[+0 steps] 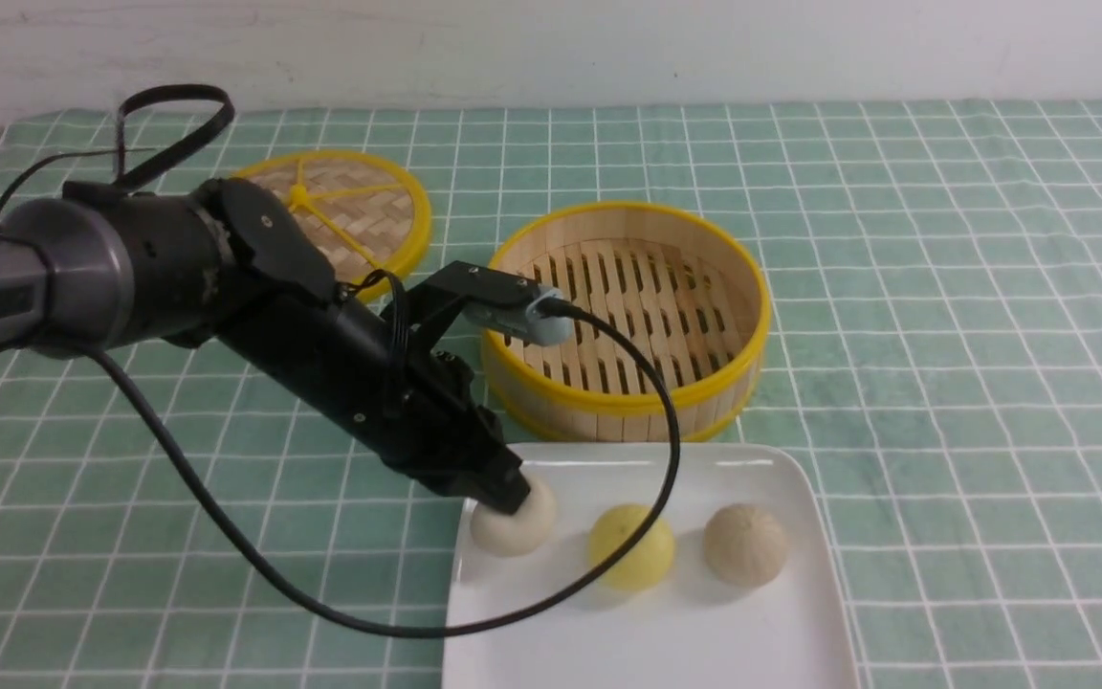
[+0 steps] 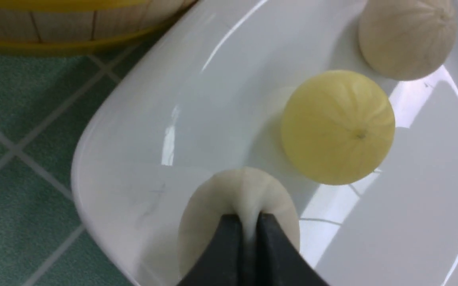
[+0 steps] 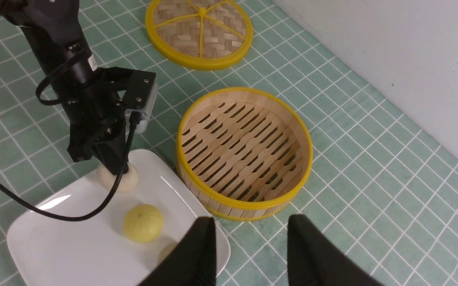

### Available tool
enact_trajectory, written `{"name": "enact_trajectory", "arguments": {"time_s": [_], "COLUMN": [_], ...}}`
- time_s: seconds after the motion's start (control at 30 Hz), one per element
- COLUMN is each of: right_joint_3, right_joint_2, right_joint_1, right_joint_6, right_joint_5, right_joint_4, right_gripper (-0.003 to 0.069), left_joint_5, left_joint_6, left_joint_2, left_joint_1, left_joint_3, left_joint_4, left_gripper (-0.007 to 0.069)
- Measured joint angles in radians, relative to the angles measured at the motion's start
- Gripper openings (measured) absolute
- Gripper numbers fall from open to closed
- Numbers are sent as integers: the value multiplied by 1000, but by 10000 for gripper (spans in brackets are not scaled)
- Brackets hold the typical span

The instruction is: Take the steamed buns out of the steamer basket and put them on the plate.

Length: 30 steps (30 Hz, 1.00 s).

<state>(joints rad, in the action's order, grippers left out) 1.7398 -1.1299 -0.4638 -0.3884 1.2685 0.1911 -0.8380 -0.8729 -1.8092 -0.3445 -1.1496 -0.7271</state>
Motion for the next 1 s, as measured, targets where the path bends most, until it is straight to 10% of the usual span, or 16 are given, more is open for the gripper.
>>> {"name": "enact_trajectory", "arguments": {"time_s": [0.63, 1.0], "right_joint_3": [0, 0], "right_joint_2": [0, 0], "right_joint_1": [0, 0], "right_joint_6": [0, 0], "right_joint_5": [0, 0], "right_joint_4": [2, 2], "right_gripper": [265, 264], "left_joint_5": [-34, -44], "left_joint_6": [1, 3], "left_joint_2": [0, 179], "left_joint_1": [0, 0], "left_joint_3": [0, -104], "left_joint_4": [-20, -20], "left_gripper": [362, 380]}}
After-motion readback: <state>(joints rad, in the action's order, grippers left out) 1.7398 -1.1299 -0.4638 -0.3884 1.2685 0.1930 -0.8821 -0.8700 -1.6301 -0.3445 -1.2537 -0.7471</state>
